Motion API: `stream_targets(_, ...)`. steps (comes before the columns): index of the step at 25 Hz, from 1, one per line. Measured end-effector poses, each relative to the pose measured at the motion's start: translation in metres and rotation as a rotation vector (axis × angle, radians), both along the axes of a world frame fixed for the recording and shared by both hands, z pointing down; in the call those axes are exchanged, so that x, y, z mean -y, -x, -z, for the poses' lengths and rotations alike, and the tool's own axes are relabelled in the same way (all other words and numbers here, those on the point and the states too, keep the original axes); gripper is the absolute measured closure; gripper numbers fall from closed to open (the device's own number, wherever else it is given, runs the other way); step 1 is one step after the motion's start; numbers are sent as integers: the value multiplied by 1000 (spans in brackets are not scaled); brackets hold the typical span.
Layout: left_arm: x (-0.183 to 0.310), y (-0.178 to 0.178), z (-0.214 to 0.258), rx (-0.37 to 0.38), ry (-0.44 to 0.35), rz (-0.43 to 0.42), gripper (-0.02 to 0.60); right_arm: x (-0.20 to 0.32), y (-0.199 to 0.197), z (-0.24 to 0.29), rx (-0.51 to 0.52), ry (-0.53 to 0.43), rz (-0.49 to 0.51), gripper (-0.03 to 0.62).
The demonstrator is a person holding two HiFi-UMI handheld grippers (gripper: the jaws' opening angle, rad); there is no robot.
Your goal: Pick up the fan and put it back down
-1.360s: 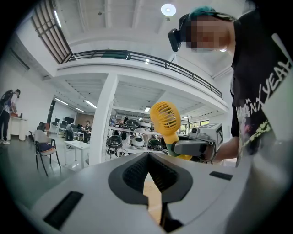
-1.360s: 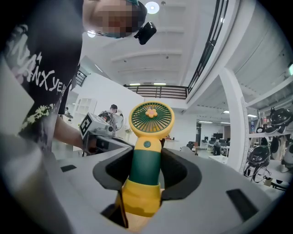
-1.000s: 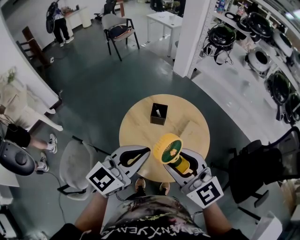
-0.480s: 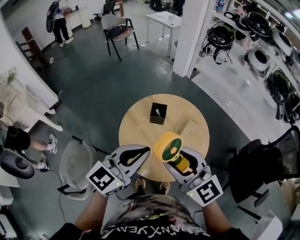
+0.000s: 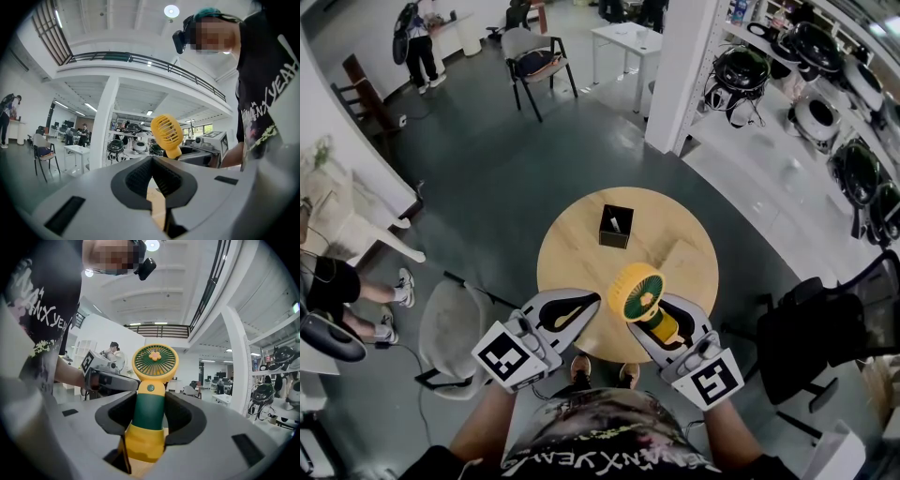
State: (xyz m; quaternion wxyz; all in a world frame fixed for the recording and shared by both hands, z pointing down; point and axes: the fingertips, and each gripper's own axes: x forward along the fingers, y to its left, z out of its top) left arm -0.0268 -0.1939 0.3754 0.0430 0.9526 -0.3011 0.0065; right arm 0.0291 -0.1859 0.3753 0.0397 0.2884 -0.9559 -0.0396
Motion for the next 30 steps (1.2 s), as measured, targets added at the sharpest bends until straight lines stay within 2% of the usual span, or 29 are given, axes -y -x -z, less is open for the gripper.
stream_targets(30,-1,0,1,6,3,1,569,2,-1,-3,-12,11,-6,408)
